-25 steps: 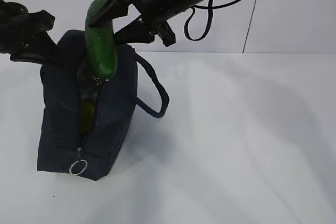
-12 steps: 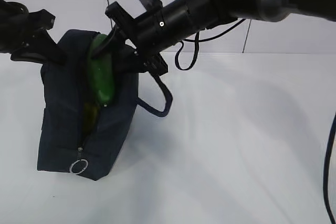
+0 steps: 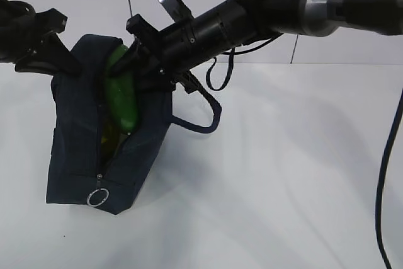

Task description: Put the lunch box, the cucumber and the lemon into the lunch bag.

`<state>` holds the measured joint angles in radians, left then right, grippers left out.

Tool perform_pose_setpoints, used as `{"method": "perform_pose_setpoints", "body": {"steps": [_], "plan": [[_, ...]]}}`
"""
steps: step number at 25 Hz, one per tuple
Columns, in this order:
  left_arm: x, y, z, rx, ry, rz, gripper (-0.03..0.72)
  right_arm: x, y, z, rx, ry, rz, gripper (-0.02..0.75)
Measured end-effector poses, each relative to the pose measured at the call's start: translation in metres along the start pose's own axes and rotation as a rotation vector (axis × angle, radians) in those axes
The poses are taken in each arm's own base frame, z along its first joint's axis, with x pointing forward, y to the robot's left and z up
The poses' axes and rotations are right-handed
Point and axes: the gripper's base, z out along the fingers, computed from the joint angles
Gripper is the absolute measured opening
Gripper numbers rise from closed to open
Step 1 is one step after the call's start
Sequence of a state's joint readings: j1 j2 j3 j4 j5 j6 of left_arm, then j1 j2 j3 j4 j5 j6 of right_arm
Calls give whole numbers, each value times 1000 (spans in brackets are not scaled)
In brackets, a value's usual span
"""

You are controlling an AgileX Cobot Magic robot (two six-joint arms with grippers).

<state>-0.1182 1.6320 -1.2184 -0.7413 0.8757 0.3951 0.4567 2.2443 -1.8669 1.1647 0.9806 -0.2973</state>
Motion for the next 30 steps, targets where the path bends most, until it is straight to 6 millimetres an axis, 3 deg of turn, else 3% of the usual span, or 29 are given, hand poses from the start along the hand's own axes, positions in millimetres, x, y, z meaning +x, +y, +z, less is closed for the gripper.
{"method": "perform_pose_setpoints", "body": {"steps": [14,19,26,30], "plan": [[0,0,0,1,0,-1,8,2,-10,20,-70,-1,-110,374],[0,0,0,1,0,-1,8,6,-8,21,-103,29,-284,377],[0,0,0,1,0,-1,8,8,-6,21,-141,37,-380,495],[0,0,0,1,-1,-1,8,8,-6,21,-144,34,-388,510]]}}
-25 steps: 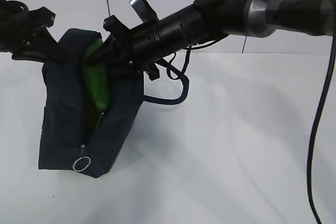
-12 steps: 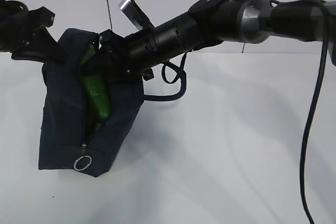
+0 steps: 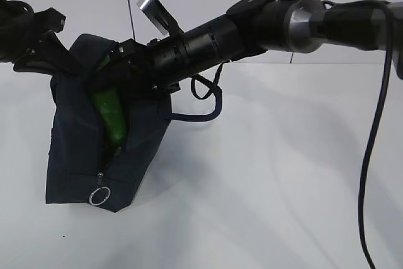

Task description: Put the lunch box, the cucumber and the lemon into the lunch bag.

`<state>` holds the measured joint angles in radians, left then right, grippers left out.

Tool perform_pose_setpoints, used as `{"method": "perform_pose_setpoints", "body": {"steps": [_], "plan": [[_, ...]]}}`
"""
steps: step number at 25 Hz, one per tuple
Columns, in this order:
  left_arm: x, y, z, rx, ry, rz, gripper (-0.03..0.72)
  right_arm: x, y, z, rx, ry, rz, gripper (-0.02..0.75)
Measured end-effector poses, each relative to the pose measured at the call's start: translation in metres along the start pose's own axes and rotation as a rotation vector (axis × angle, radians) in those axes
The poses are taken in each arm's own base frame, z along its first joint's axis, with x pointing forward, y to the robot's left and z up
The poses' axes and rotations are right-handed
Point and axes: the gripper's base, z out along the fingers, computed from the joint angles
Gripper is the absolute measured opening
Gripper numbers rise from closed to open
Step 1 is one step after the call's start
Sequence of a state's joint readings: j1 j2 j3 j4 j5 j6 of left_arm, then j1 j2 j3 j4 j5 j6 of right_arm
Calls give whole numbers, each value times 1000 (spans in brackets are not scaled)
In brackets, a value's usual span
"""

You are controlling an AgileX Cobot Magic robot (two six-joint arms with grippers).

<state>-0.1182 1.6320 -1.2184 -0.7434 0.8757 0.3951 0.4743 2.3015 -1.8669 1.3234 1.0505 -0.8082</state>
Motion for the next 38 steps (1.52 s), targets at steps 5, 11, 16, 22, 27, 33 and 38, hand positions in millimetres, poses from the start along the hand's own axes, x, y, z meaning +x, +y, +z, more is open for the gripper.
{"method": "perform_pose_setpoints", "body": {"steps": [5,11,16,22,27,33,38], "plan": [[0,0,0,2,1,-1,8,2,2,-2,38,80,-90,510],[0,0,0,2,3,-1,8,-17,17,-12,116,131,-277,510],[0,0,0,2,3,-1,8,-26,24,-22,205,200,-363,510],[0,0,0,3,2,-1,8,-36,29,-36,345,243,-347,510],[0,0,0,3,2,-1,8,-45,37,-48,362,216,-310,510],[0,0,0,-1,2,1,8,-48,48,-66,489,221,-280,510],[0,0,0,-2,2,2,8,-48,46,-70,544,198,-158,477]]}}
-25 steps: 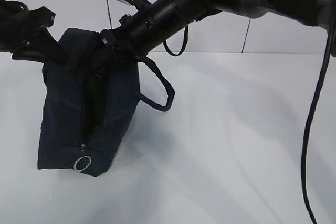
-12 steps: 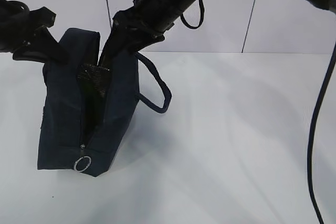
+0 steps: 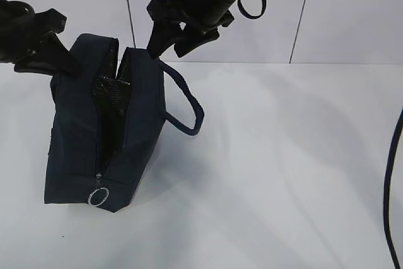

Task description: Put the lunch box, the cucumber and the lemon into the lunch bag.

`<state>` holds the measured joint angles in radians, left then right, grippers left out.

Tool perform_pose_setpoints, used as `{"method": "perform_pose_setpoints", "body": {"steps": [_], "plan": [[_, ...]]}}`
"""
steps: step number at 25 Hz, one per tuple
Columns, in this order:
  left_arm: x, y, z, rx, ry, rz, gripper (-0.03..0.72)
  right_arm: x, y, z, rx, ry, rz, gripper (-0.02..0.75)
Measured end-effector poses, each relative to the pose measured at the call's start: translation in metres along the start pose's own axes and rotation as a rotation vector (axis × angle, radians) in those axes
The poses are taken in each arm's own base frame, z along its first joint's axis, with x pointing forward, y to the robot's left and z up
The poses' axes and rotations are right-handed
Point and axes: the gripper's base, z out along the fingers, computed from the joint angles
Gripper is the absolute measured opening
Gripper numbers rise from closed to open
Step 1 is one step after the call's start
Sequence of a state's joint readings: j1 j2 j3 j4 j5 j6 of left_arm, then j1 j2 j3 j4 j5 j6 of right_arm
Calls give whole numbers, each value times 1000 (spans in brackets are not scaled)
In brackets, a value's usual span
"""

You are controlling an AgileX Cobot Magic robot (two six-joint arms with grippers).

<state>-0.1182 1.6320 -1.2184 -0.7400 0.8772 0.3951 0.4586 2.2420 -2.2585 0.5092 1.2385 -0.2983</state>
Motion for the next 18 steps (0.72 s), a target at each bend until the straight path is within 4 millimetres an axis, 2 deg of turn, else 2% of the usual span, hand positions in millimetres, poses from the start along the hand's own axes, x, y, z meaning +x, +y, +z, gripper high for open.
{"method": "perform_pose_setpoints", "body": {"steps": [4,10,18], "plan": [[0,0,0,0,0,0,8,7,0,1,-1,28,63,434],[0,0,0,0,0,0,8,22,3,13,-85,84,138,424],[0,0,0,0,0,0,8,26,5,18,-135,90,154,421]]}}
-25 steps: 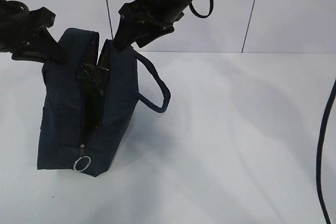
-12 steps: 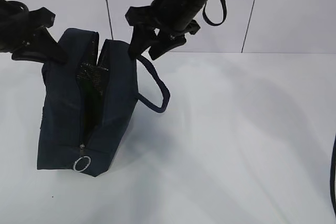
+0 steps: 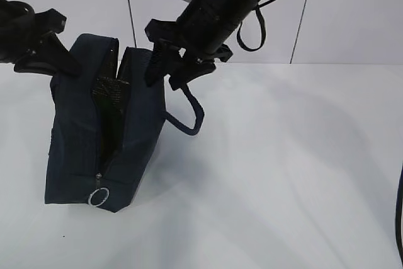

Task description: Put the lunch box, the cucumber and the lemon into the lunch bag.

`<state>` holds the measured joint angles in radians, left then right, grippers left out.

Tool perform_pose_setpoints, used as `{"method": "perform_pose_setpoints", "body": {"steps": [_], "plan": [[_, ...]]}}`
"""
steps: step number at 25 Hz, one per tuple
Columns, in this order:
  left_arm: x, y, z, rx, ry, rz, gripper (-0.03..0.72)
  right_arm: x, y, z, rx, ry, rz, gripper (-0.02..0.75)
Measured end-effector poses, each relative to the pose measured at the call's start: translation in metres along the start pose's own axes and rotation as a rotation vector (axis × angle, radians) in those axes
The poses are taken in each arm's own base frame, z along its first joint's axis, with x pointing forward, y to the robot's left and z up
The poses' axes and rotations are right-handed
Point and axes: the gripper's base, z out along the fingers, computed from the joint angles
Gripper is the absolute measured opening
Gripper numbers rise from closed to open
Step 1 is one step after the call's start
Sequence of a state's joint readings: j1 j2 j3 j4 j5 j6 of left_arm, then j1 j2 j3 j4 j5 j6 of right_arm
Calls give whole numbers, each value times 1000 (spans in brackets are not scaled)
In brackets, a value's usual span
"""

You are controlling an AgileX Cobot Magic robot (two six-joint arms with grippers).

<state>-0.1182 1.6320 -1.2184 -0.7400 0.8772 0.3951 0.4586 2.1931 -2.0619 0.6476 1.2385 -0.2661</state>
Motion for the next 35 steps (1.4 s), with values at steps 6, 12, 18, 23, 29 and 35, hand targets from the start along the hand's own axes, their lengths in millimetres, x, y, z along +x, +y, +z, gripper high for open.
{"method": "perform_pose_setpoints", "body": {"steps": [6,12,18,23,29,35], "plan": [[0,0,0,0,0,0,8,11,-8,16,-28,41,42,421],[0,0,0,-2,1,8,8,8,-2,17,-107,-3,24,421],[0,0,0,-1,2,9,8,8,-4,17,-88,-2,6,239],[0,0,0,0,4,9,8,8,-8,18,-48,-1,-93,30],[1,0,0,5,12,8,8,9,-8,16,-30,0,-119,20],[2,-6,0,66,19,33,8,9,2,-3,4,-15,-161,20]]}}
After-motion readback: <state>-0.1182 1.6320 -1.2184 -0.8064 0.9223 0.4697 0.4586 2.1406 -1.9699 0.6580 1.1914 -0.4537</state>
